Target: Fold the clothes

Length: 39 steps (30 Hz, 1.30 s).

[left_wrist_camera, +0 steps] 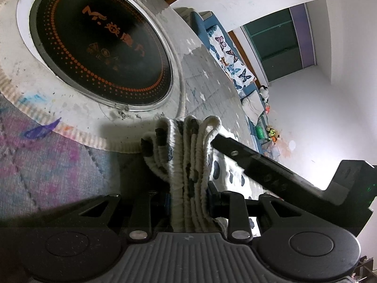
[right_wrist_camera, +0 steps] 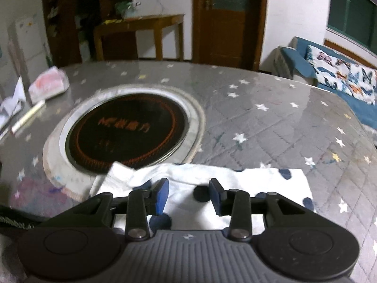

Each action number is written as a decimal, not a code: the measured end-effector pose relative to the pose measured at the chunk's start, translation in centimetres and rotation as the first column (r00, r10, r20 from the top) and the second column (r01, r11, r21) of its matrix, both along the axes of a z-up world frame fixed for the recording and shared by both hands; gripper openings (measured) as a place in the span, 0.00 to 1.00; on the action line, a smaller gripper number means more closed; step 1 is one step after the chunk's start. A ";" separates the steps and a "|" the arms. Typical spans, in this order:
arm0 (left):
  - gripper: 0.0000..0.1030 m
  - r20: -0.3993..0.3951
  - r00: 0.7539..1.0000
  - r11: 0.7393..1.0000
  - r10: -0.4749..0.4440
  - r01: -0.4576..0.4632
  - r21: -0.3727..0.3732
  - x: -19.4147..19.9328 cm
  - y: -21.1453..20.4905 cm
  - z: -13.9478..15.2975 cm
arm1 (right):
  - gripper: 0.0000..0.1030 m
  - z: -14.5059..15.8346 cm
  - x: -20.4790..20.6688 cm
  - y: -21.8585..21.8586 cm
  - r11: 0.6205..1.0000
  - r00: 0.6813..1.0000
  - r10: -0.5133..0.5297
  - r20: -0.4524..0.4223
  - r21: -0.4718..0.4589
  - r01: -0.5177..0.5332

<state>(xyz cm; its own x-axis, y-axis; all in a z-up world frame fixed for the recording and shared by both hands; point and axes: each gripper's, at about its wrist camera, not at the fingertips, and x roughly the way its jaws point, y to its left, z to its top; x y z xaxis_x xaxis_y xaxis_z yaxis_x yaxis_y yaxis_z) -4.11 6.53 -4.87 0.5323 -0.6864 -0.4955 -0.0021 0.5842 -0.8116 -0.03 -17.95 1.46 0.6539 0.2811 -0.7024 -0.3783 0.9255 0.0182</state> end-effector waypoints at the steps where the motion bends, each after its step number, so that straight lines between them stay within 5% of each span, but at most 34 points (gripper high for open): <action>1: 0.30 0.000 1.000 1.000 0.000 0.000 0.000 0.0 0.0 0.0 | 0.37 0.0 0.2 -0.3 1.000 1.000 -0.012 -0.003 0.008 0.012; 31: 0.31 0.008 0.999 0.995 0.039 -0.040 0.087 -0.6 -1.6 1.0 | 0.44 -2.5 2.6 -5.0 0.997 1.000 -0.020 0.014 0.073 0.019; 39: 0.31 0.015 0.999 0.988 0.046 -0.047 0.149 -0.8 -2.4 1.7 | 0.44 -2.5 1.1 -11.2 0.979 0.986 -0.164 0.006 0.125 0.162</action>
<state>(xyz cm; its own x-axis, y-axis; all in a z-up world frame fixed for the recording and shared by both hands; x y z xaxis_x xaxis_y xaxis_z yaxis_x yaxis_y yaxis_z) -4.92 4.14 -3.19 0.5680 -0.5796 -0.5843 -0.0236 0.6982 -0.7155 1.08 -29.16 -1.01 0.7092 0.2543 -0.6575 -0.2241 0.9656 0.1317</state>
